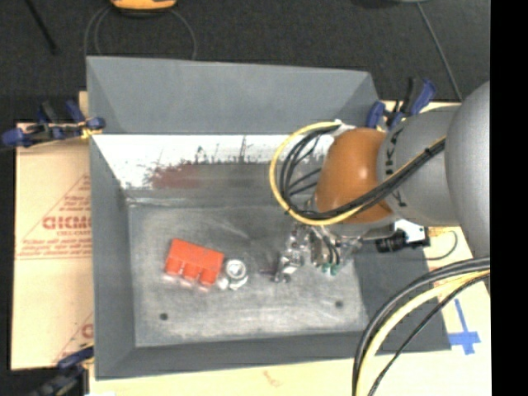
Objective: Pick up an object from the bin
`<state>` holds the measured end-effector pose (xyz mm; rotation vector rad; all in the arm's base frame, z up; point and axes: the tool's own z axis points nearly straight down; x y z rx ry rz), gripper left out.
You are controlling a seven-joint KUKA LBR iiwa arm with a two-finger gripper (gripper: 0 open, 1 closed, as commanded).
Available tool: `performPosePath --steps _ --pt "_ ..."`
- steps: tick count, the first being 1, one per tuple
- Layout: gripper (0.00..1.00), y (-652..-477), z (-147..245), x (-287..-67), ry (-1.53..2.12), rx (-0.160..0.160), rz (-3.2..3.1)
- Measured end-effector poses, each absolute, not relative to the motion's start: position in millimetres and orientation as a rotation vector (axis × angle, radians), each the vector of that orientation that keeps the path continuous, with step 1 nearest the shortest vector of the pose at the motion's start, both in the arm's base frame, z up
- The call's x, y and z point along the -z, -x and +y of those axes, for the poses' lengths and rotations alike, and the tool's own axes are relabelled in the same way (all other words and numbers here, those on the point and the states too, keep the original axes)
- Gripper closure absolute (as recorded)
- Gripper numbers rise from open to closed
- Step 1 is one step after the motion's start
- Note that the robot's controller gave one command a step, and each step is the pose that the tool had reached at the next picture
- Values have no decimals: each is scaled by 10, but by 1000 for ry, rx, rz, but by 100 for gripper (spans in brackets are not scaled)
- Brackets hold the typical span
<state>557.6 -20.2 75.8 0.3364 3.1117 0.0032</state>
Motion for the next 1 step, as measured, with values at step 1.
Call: performPosePath --steps 1 --pt "100 -5036 -139 -2224 -10 3 3132"
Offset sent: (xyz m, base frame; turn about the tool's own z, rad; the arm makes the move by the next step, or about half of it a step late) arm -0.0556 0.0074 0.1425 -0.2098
